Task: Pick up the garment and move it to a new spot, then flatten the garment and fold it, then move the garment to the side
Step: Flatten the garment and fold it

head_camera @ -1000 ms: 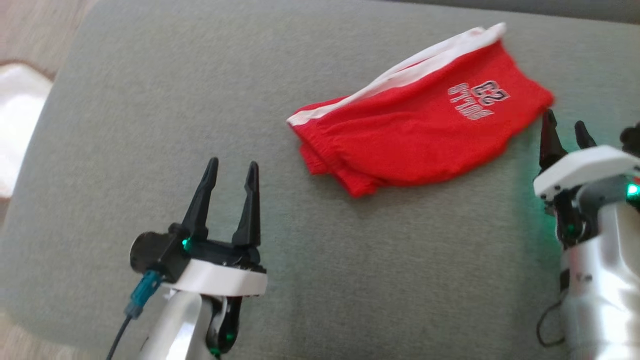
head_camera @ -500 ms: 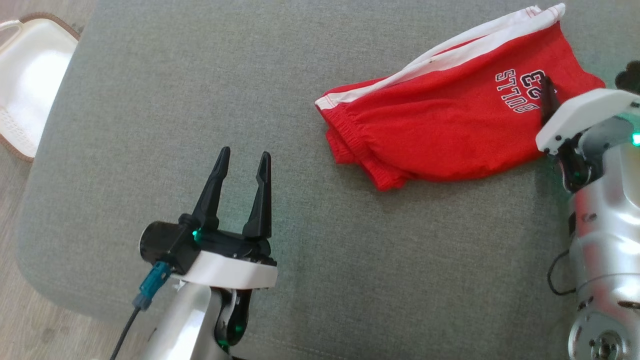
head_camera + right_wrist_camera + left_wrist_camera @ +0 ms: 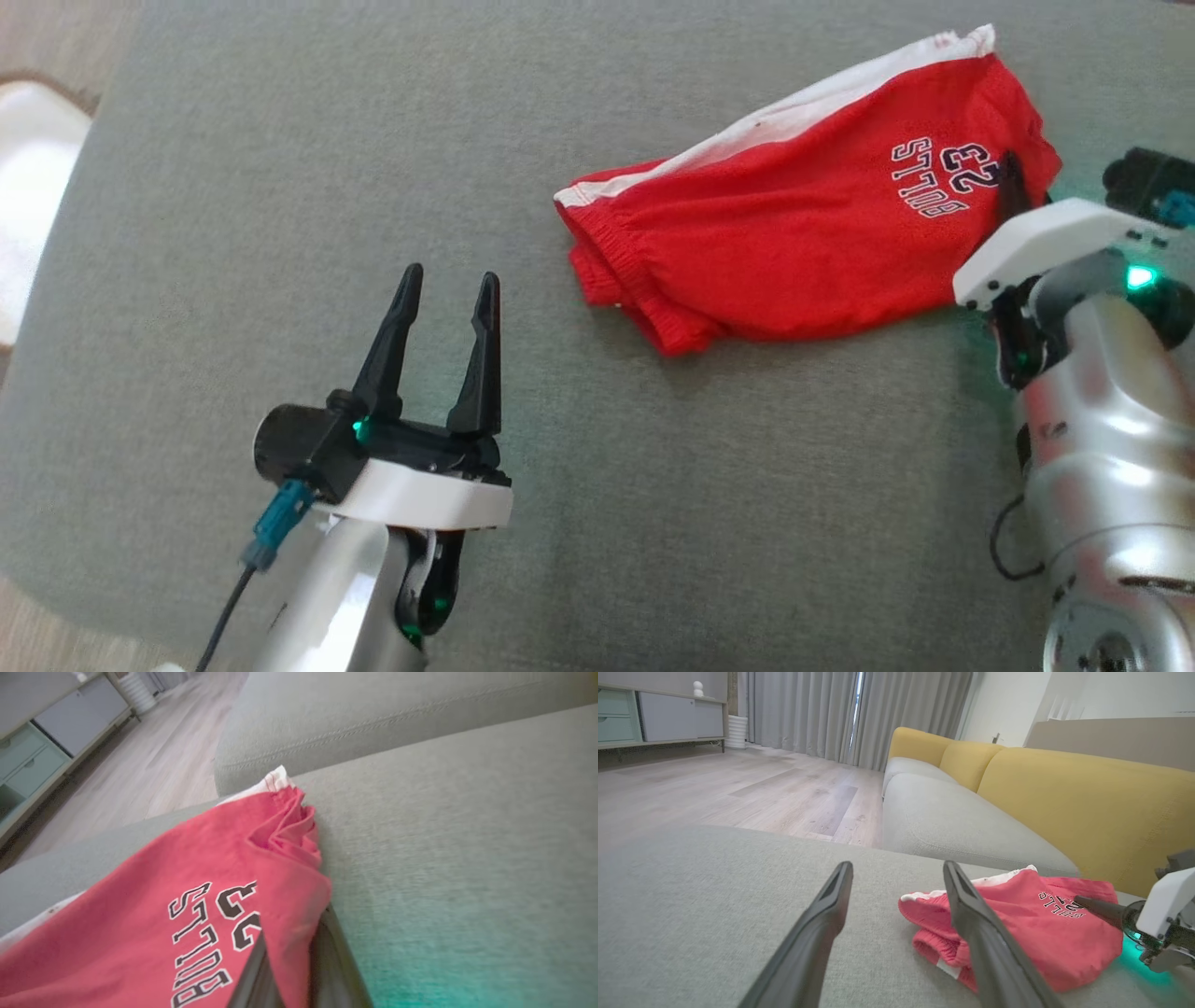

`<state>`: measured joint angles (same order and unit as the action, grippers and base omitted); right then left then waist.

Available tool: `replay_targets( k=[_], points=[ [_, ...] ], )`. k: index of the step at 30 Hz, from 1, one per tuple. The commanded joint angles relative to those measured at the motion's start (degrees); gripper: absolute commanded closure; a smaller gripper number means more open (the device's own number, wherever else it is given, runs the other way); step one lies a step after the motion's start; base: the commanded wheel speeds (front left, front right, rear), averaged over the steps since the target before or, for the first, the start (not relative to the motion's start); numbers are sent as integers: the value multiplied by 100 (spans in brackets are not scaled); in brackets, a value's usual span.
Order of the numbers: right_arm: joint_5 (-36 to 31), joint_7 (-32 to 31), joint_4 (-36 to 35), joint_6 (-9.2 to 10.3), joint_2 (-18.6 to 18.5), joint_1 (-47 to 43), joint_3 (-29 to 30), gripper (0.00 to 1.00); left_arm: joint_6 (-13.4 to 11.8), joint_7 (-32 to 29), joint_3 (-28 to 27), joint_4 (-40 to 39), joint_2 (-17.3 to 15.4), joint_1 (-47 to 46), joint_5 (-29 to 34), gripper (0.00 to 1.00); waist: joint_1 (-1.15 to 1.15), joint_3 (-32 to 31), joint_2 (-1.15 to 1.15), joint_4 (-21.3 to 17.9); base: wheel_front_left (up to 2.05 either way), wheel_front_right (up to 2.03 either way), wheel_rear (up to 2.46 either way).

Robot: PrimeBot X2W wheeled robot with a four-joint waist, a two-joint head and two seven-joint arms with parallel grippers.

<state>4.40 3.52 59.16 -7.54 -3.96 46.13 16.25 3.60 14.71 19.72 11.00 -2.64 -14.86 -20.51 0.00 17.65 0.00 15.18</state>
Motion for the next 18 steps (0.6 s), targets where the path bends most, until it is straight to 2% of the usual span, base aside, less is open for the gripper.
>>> replay_targets(
  k=[1, 8, 18],
  points=[
    [57, 149, -182, 5, 105, -20, -175, 100, 18, 29, -240, -146, -24, -65, 49, 0, 0, -124, 0, -139, 0, 0, 0],
    [815, 677, -393, 5, 107, -622, -432, 100, 74, 29, -308, -145, -24, 123, 107, 0, 0, -454, 0, -535, 0, 0, 0],
    [1199, 647, -1345, 5, 108, -1736, -155, 100, 118, 29, -391, -155, -24, 365, 179, 0, 0, -757, 0, -822, 0, 0, 0]
  ],
)
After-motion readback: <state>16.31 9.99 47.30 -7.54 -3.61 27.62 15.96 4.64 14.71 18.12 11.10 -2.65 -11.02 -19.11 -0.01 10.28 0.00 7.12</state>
